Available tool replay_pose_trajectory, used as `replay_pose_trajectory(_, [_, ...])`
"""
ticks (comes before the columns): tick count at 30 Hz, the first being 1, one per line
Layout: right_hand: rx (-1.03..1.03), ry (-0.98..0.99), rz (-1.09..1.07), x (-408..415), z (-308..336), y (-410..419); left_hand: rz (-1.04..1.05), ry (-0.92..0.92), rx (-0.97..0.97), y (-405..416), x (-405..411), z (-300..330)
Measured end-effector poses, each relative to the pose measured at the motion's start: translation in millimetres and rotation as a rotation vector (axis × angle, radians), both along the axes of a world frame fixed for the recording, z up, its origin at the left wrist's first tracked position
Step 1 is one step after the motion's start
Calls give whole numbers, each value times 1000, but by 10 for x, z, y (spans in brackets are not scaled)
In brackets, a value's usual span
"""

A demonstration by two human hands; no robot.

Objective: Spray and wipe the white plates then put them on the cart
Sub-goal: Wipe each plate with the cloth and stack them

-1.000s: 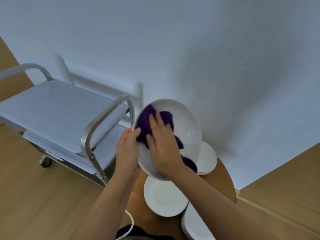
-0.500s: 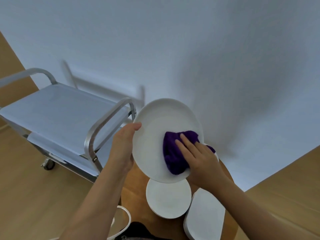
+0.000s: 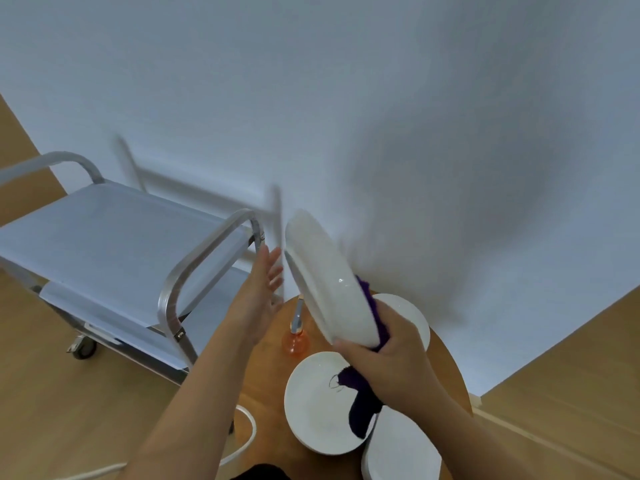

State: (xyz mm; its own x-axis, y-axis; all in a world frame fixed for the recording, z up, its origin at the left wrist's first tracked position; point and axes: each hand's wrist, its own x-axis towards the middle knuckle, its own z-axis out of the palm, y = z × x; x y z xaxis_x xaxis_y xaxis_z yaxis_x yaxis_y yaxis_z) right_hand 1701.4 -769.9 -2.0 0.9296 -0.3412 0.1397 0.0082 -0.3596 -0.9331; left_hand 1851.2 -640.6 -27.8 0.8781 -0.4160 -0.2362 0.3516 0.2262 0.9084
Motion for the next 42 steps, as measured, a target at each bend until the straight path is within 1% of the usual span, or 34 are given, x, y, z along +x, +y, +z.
replay_pose_trajectory(2, [211, 7, 37, 13, 67, -83, -18, 78, -47, -33, -62, -127])
replay_pose_trajectory(5, [506, 23, 115, 41, 49, -246, 16, 129, -133, -64, -98, -281])
replay_pose_trajectory(7, [590, 28, 115, 56, -39, -351, 92, 188, -149, -53, -112, -285])
replay_pose_trajectory(9, [607, 59, 36, 68, -142, -461, 193, 242, -102, -43, -119, -256])
replay_pose_trajectory(11, [554, 149, -148, 85, -272, -552, 341, 239, 4, -23, -104, -203])
replay_pose_trajectory(12, [523, 210, -273, 99, -348, -591, 392, 192, 77, -9, -94, -168])
replay_pose_trajectory(13, [486, 250, -404, 111, -411, -623, 417, 113, 153, 1, -85, -126])
replay_pose_trajectory(15, [366, 226, -580, 119, -434, -637, 440, -69, 300, 0, -94, -64])
replay_pose_trajectory(17, [298, 87, -567, 171, -322, -566, 452, -239, 383, -28, -153, -19])
replay_pose_trajectory(19, [189, -42, -453, 275, -108, -382, 434, -357, 404, -116, -246, 15])
replay_pose_trajectory(21, [-78, -142, -355, 385, 43, -149, 415, -415, 398, -234, -351, 47])
replay_pose_trajectory(22, [-265, -134, -301, 432, 73, -23, 409, -427, 390, -288, -402, 57])
replay_pose_trajectory(24, [-563, 15, -266, 488, 49, 191, 390, -424, 334, -347, -486, 71])
replay_pose_trajectory(25, [-630, 78, -265, 496, 40, 252, 387, -417, 301, -353, -523, 78])
replay_pose_trajectory(26, [-670, 100, -265, 499, 39, 272, 395, -421, 281, -346, -548, 84])
replay_pose_trajectory(29, [-793, 63, -244, 488, 84, 248, 441, -528, 308, -308, -590, 134])
replay_pose_trajectory(32, [-798, 28, -172, 450, 144, 231, 448, -630, 333, -284, -598, 191])
replay_pose_trajectory(34, [-691, 19, -162, 464, 168, 171, 445, -647, 342, -258, -606, 210])
replay_pose_trajectory(37, [-454, 25, -194, 564, 241, -27, 450, -563, 333, -210, -604, 209])
replay_pose_trajectory(40, [-345, 28, -231, 616, 291, -243, 433, -466, 290, -177, -607, 232])
replay_pose_trajectory(42, [-237, -20, -210, 593, 290, -367, 431, -423, 272, -157, -617, 251])
